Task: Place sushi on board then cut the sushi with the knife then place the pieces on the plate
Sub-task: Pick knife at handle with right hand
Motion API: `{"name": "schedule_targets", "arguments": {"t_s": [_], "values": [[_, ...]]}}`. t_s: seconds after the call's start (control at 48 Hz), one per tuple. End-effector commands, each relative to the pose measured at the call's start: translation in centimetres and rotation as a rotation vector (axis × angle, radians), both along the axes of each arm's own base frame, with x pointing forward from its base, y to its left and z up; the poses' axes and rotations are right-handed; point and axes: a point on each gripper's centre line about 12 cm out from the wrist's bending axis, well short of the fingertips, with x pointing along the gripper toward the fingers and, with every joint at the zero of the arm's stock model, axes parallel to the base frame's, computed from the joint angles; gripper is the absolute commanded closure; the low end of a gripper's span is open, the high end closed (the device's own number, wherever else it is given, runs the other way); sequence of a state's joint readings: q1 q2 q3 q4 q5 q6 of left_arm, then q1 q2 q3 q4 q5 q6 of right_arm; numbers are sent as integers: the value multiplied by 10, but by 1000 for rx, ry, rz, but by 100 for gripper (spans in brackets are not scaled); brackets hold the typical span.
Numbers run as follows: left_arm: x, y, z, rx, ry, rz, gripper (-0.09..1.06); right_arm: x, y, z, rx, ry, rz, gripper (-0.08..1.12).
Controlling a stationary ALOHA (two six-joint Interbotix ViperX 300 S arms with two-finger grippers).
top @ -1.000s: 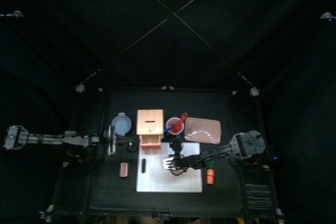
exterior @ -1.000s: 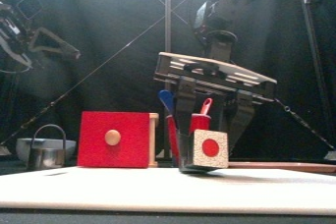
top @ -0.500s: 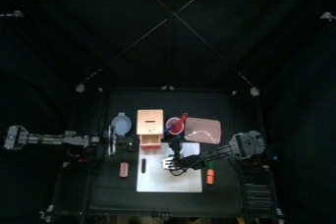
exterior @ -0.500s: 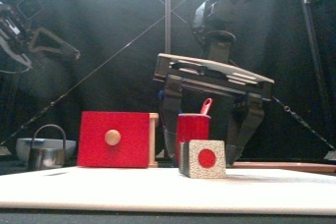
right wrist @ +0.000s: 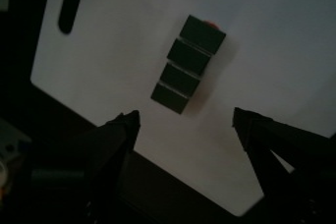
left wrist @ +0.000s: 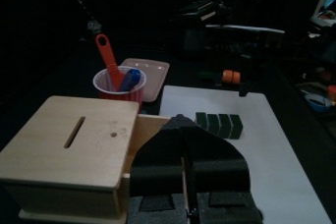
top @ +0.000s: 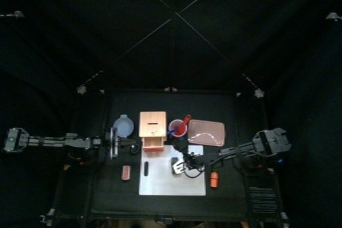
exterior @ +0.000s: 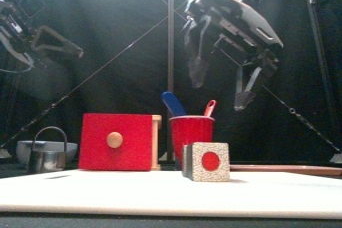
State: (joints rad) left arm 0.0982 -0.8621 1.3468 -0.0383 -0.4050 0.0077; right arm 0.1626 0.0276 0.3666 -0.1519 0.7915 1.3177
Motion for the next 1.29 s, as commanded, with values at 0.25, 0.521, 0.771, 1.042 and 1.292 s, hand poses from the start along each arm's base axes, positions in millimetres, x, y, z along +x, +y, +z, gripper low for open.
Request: {"name": "schedule_targets", "arguments": {"t_s": [0.25, 0.521, 0.771, 1.042, 1.292], "values": [[9, 2, 24, 9, -62, 6, 85, -8, -26, 23, -23, -44, 362, 0], [9, 7, 28, -1, -85, 30, 85, -12, -28, 23, -149, -16, 764, 0], [9, 9, 32, -14, -119, 43, 85, -19, -40, 34, -201, -29, 843, 0], [8, 11, 32, -29, -122, 58, 85, -56, -92, 67, -277, -70, 691, 0], [7, 18, 32, -31, -123, 98, 85, -86, -167, 72, -271, -73, 435, 0]]}}
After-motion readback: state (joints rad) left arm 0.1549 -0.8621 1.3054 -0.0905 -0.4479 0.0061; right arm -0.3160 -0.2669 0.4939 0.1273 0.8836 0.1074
